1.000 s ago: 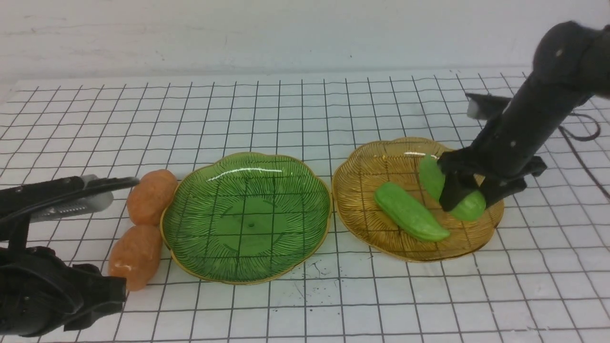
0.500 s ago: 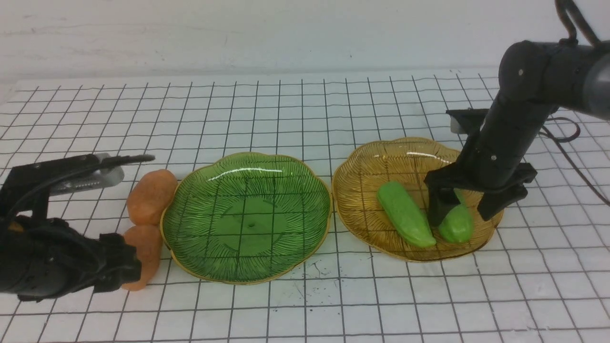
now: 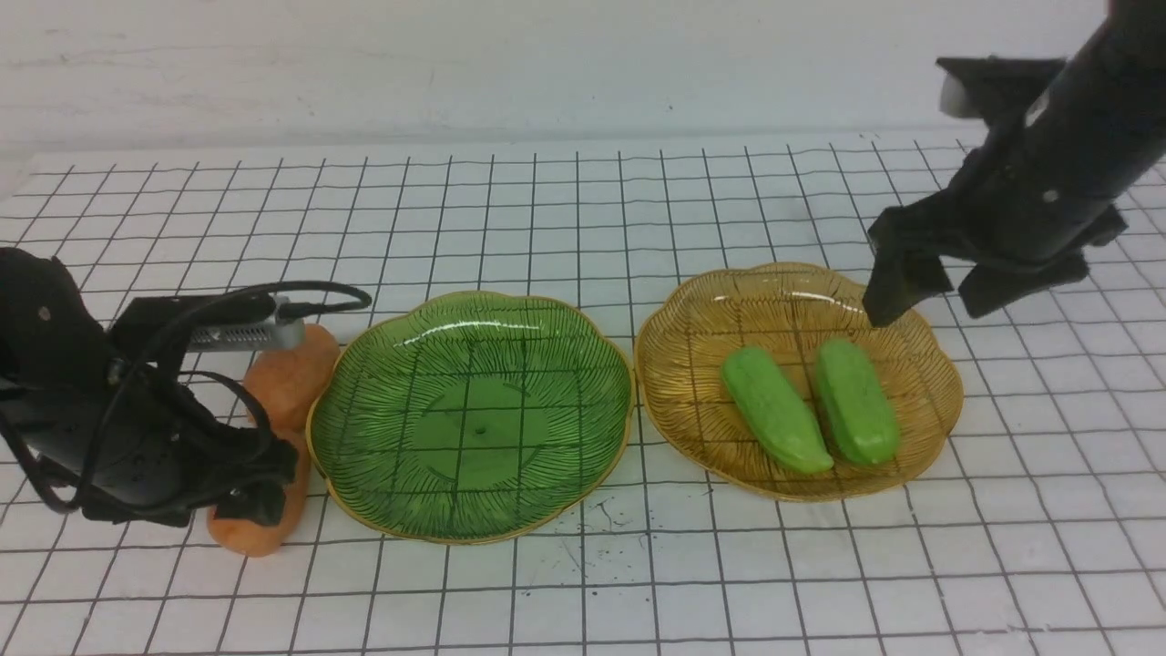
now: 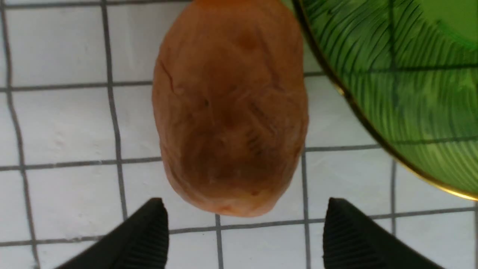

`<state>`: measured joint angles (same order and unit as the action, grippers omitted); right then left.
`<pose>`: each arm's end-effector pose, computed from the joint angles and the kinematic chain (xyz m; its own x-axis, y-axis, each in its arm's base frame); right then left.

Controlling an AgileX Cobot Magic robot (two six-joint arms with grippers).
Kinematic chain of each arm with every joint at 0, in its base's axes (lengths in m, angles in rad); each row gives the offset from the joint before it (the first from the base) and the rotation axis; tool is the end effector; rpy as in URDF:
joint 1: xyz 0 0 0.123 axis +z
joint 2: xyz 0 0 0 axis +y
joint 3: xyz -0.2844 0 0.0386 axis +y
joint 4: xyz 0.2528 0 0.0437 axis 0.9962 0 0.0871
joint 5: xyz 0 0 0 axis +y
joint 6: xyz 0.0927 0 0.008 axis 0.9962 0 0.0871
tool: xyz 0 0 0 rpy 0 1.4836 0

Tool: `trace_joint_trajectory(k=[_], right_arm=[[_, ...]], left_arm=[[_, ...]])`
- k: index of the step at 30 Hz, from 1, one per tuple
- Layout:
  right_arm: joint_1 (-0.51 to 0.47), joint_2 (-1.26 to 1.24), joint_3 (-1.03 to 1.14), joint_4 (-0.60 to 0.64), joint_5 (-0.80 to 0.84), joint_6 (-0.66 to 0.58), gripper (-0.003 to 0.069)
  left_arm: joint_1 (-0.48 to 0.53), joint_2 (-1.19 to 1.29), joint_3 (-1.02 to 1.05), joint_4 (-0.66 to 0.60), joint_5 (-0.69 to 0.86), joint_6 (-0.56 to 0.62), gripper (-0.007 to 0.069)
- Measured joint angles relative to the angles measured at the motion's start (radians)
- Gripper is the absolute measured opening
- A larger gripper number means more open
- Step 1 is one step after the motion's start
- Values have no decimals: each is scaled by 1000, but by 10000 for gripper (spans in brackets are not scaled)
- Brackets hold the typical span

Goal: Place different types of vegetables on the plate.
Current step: 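Put the potatoes from the left side into the left plate with the left gripper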

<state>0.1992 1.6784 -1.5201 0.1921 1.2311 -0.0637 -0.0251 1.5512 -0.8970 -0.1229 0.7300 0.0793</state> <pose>0.3399 0.0857 0.3168 -0.9438 -0.1895 -0.2709 -0.2415 0.9548 0.1735 0.2852 -0.0148 0.1997 -0.9619 0.0117 -0.2730 0.0354 0.9960 -0.0820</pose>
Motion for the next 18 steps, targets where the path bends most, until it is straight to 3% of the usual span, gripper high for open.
trace_joint_trajectory(k=[5,13,18], right_arm=[[0,-144,76,0,12,0,502],[0,-224,140,-1,18,-3,488],[0,-227,179,-1,16,-7,488]], left_arm=[[0,69,0,2,-33,0,500],[0,104,-2,5,-69,-1,496],[0,125,-3,10,-81,-1,421]])
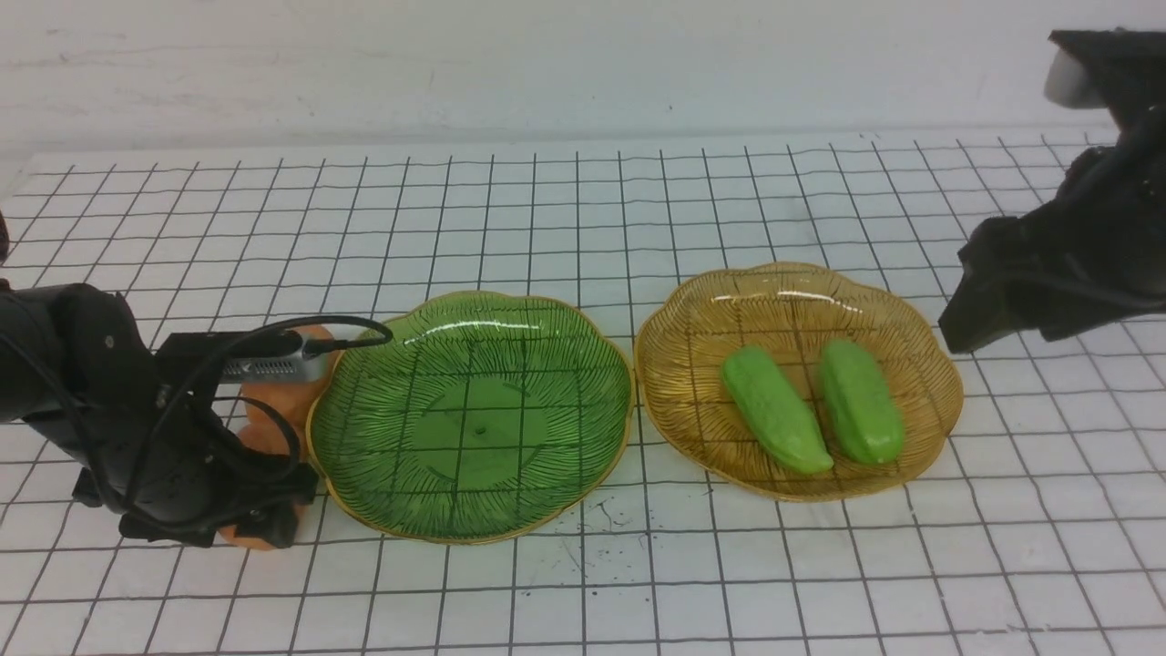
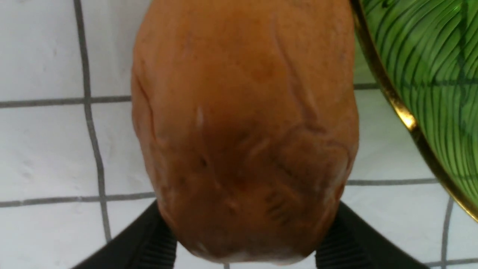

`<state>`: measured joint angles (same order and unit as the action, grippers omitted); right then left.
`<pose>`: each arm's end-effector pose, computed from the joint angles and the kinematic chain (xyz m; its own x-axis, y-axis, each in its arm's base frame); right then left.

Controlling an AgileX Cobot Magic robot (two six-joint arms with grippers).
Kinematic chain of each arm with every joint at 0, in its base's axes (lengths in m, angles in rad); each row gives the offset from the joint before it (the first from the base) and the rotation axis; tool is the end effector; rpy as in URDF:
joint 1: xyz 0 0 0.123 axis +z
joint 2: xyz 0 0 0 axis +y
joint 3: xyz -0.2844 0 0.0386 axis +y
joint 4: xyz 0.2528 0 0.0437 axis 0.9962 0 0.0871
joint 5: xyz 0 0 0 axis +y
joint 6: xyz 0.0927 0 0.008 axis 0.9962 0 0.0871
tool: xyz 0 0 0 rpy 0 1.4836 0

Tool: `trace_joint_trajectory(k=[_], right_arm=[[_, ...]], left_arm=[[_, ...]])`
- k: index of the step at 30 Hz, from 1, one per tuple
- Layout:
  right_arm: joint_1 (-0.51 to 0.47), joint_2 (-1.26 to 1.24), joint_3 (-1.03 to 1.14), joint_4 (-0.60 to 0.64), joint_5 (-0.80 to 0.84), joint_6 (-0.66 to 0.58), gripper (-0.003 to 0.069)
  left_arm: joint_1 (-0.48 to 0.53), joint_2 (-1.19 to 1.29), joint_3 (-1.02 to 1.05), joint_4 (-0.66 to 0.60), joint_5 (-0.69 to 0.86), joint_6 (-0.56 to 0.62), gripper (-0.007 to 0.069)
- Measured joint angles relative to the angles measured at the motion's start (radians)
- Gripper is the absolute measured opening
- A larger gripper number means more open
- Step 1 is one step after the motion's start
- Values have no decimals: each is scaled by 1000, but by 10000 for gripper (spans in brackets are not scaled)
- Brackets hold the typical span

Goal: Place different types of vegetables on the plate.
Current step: 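Put the potatoes from the left side into the left plate with the left gripper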

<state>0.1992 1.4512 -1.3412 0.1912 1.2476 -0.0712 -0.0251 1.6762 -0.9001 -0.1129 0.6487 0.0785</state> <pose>0.2789 0.0734 0.3384 -0.9322 -0.1980 -0.3029 -0.2570 0.9515 0.1689 0.3007 -0.0139 0.1656 -0.9723 0.0128 -0.2333 0.0297 0.9972 -0.0689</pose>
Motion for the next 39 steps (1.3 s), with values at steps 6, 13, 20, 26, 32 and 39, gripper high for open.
trace_joint_trajectory(k=[6,13,20,26,32,39], right_arm=[[0,0,46,0,-1,-6,488],[0,0,55,-1,-1,-10,486],[0,0,55,4,-1,-11,486],[0,0,55,23,-1,-11,486],[0,0,55,23,-1,-13,486],[0,0,55,26,-1,-13,486]], left_arm=[[0,-23,-2,52,64,-6,421],[0,-181,-124,155,297,-52,421],[-97,-190,-303,-14,375,-86,421],[-249,-8,-401,-96,353,-86,421],[-347,179,-519,-109,305,-93,421],[-366,253,-566,-124,251,-93,498]])
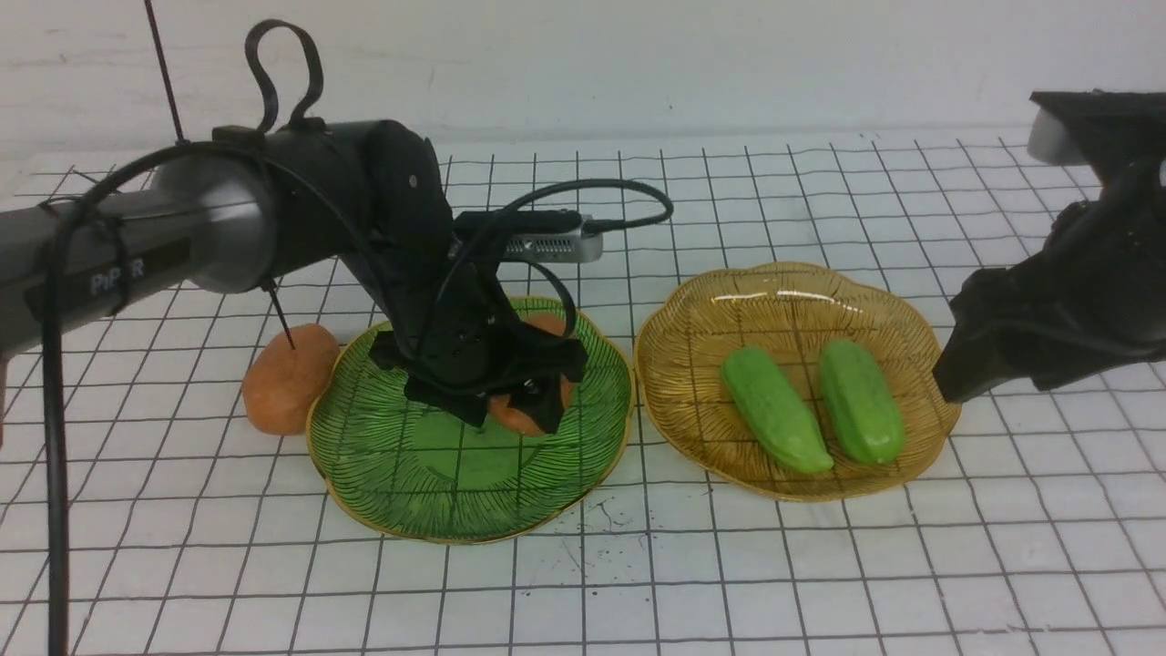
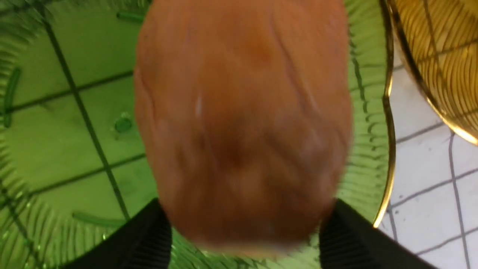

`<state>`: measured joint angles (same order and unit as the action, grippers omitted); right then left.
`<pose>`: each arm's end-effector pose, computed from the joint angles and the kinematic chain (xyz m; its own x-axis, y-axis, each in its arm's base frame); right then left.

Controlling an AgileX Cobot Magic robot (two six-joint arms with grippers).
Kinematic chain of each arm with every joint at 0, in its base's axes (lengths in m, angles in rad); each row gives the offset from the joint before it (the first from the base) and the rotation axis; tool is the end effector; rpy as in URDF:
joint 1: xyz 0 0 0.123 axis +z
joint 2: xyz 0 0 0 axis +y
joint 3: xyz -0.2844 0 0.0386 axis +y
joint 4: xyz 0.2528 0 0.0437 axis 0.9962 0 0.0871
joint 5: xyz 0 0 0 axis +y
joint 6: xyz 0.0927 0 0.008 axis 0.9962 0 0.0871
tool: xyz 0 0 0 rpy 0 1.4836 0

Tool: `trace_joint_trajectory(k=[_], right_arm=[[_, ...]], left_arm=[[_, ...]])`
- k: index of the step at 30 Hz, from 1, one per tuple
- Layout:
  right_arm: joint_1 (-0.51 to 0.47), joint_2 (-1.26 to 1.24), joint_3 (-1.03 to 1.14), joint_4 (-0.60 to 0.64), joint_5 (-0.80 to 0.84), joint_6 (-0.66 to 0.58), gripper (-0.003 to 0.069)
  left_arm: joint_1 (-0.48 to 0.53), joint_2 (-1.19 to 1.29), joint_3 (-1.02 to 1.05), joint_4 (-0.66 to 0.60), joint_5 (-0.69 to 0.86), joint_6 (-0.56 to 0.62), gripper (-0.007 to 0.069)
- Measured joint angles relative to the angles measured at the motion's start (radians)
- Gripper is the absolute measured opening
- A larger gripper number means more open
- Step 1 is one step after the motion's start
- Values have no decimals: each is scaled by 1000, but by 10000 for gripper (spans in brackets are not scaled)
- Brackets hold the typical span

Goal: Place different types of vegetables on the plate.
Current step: 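Put the potatoes from the left side into the left plate with the left gripper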

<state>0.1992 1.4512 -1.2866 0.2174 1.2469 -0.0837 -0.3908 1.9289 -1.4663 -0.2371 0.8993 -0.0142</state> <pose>0.2743 0.0748 0.3235 -0.9455 -0.2044 -0.2537 -0.2568 0.9467 0.1945 0.3720 -0.1718 0.2150 -0.9382 0.2136 -0.2725 0.2774 0.9347 -0.2224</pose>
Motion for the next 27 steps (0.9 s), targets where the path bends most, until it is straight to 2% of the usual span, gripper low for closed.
trace_joint_trajectory(k=[1,5,9,14,18,23,27], right_arm=[[0,0,0,0,0,0,486],[0,0,0,0,0,-2,486],[0,0,0,0,0,-2,486],[0,0,0,0,-1,-3,486],[0,0,0,-1,-1,-3,486],[0,0,0,-1,-1,-3,486],[0,0,0,-1,-1,-3,486]], left_arm=[[0,0,-7,0,-7,0,540],[0,0,-25,5,-7,0,611],[6,0,-74,68,37,-3,626],[80,0,-198,225,191,-47,582],[192,1,-227,324,273,-57,528],[293,30,-230,348,271,-78,481],[317,74,-230,348,230,-79,454]])
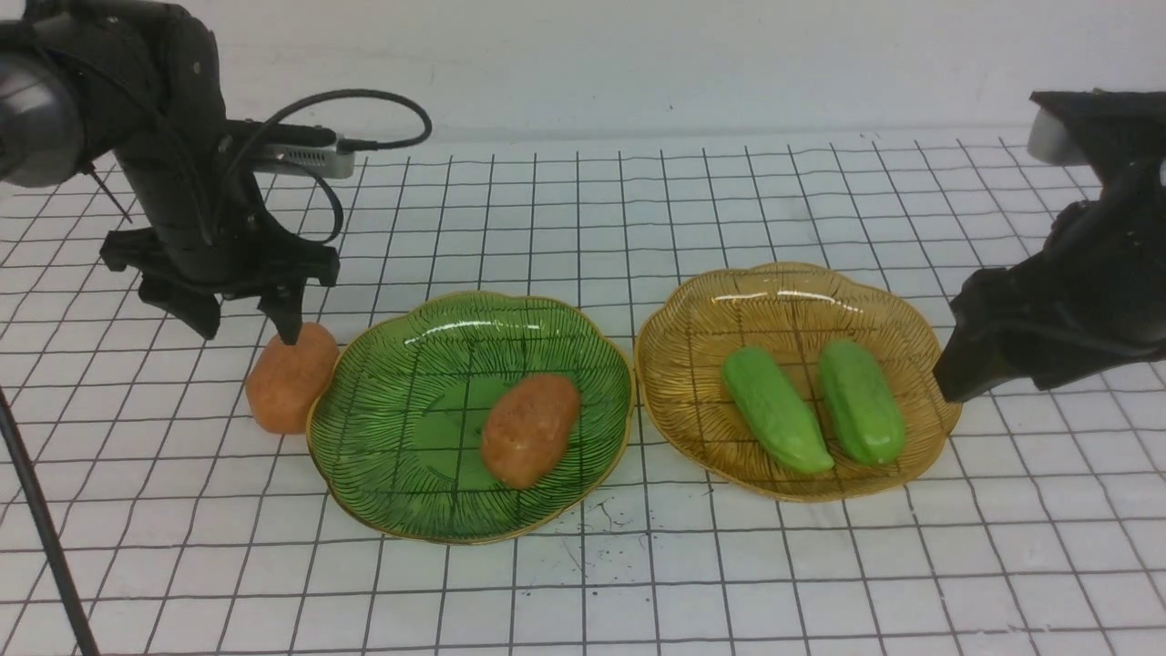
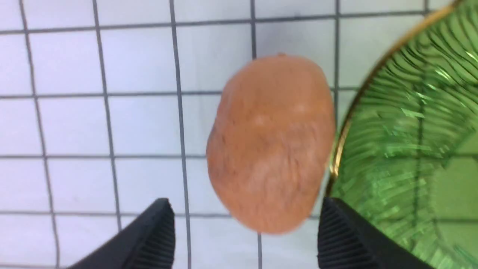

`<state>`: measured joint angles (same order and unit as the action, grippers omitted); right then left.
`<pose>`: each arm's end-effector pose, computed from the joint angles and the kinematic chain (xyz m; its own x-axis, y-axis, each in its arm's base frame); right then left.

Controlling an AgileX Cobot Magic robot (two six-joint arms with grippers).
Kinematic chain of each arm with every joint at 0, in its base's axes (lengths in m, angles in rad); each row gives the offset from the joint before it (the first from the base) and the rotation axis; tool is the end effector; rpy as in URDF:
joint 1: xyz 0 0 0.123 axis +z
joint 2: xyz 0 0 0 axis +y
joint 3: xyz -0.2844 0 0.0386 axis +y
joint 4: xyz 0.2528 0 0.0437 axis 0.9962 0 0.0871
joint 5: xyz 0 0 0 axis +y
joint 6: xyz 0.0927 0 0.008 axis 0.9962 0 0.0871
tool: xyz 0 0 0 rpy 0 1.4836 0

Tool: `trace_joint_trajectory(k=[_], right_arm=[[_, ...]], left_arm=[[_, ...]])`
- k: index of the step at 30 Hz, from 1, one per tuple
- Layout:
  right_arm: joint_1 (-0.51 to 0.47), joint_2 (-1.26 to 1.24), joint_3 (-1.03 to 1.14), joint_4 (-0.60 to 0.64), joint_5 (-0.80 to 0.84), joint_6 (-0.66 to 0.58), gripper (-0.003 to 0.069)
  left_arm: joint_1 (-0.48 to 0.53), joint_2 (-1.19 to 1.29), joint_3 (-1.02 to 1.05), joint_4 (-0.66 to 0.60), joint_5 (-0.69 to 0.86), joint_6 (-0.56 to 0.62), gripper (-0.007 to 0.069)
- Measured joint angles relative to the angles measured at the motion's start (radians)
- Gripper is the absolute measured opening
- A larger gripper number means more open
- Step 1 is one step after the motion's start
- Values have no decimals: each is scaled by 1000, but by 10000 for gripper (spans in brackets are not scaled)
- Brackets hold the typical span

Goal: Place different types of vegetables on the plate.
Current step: 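Put the potatoes from the left side into the left plate with the left gripper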

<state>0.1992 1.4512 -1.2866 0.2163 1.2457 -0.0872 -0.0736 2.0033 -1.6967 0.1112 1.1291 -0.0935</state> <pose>0.2744 0.0747 0.3235 -0.9442 -0.2077 -0.2555 -0.2602 0.9462 0.1925 0.4285 -0.0222 0.2401 -0.9735 0.0261 -0.2271 0.0063 0.9961 0.0875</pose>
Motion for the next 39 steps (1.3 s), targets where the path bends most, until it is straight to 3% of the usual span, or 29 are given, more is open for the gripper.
trace_joint_trajectory(k=[13,24,39], right_arm=[[0,0,0,0,0,0,486],[0,0,0,0,-1,0,486],[0,0,0,0,-1,0,486]], left_arm=[[0,52,0,-34,-195,-19,449],[0,88,0,-29,-247,-20,573],[0,177,0,5,-290,-20,550]])
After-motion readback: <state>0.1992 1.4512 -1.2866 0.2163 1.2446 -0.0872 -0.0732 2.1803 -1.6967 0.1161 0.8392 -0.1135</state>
